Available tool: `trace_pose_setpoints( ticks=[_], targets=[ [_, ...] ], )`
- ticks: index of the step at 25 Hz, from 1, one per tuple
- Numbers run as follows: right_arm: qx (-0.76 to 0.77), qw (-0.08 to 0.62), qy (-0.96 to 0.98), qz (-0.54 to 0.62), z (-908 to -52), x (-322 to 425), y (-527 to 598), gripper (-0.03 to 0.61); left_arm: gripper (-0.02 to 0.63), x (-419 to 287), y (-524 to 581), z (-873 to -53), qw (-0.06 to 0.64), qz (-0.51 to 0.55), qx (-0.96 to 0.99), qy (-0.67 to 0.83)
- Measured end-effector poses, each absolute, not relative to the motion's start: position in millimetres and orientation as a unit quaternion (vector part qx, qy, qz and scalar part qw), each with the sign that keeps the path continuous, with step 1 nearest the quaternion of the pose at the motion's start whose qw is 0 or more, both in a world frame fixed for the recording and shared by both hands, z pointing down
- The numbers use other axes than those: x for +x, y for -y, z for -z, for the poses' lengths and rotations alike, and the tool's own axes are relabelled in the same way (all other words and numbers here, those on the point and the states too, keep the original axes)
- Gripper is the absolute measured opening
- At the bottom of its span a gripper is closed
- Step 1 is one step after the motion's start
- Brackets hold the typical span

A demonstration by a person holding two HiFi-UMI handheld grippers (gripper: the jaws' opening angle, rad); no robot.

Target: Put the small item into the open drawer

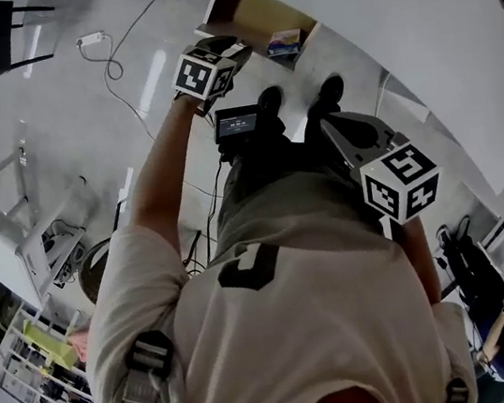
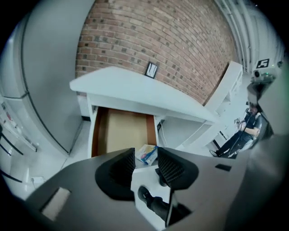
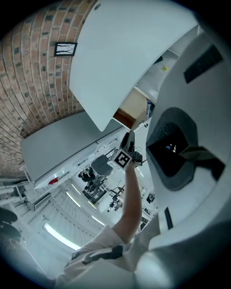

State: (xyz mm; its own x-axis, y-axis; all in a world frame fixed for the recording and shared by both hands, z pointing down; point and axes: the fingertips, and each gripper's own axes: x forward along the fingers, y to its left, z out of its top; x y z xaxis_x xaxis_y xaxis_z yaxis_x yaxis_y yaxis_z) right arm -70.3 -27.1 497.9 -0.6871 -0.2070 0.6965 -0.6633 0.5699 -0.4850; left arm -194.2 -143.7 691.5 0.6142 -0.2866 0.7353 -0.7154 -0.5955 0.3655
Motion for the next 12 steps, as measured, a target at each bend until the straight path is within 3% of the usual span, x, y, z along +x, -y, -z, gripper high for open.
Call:
trace_pose_setpoints(
  ticks=[4,7,12],
  targets=[
    [0.263,0.281,0.844,-0.373,-488,-71,29,0.002,0.141,-208,133,-611,0.321,-0.245,0.857,0.321],
    [0.262,0.272,0.858,-0.349,-478,-76,30,0.002,0.038,-192,114,-561,0.289,-0.202,0.885,0.305],
    [0.258,0.28,0.876,-0.295,-459,-104,26,0.002,0.023,-185,88,-519,0.225,-0.191,0.912,0.285]
  ],
)
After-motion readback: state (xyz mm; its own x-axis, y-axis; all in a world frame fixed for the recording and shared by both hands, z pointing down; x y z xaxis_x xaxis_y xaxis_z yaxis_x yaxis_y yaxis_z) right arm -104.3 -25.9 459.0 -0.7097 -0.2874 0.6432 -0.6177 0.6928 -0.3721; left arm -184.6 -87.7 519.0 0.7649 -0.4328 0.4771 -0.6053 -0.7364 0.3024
